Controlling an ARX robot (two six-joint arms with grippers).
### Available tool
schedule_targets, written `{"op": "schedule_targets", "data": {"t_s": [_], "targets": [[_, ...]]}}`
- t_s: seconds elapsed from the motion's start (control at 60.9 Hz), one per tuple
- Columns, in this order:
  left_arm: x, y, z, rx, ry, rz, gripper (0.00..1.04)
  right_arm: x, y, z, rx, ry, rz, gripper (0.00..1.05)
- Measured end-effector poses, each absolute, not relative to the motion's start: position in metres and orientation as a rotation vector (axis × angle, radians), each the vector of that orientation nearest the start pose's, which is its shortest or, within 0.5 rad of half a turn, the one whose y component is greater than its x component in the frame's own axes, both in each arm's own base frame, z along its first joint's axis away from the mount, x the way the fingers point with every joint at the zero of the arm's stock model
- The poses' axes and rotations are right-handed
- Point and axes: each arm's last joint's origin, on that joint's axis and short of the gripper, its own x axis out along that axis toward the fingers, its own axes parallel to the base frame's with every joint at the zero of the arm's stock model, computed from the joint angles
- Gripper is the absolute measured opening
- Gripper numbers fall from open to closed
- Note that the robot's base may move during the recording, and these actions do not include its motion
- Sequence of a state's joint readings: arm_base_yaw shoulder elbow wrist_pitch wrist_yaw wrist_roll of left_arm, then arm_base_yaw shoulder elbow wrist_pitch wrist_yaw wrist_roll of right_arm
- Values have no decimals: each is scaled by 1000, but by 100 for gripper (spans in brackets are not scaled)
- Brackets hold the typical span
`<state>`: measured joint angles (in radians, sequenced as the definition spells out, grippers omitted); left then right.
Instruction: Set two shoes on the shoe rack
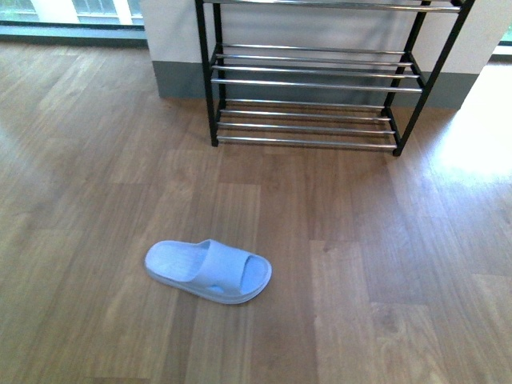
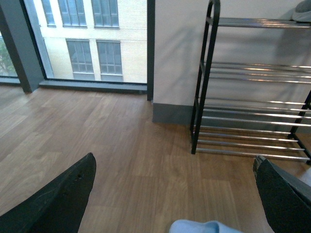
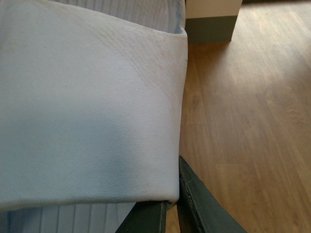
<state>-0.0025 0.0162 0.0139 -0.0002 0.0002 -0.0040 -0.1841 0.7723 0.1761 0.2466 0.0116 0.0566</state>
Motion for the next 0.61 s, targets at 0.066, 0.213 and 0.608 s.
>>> {"op": "schedule_targets", "data": {"t_s": [0.066, 0.213, 0.608], "targets": [[98, 0, 167, -4, 3, -3, 95, 155, -29, 167, 86, 344, -204, 1], [98, 0, 167, -4, 2, -4, 95, 155, -30, 166, 86, 347, -211, 1], [194, -8, 157, 441, 481, -78, 95, 155, -29, 166, 86, 347, -207, 1]]}}
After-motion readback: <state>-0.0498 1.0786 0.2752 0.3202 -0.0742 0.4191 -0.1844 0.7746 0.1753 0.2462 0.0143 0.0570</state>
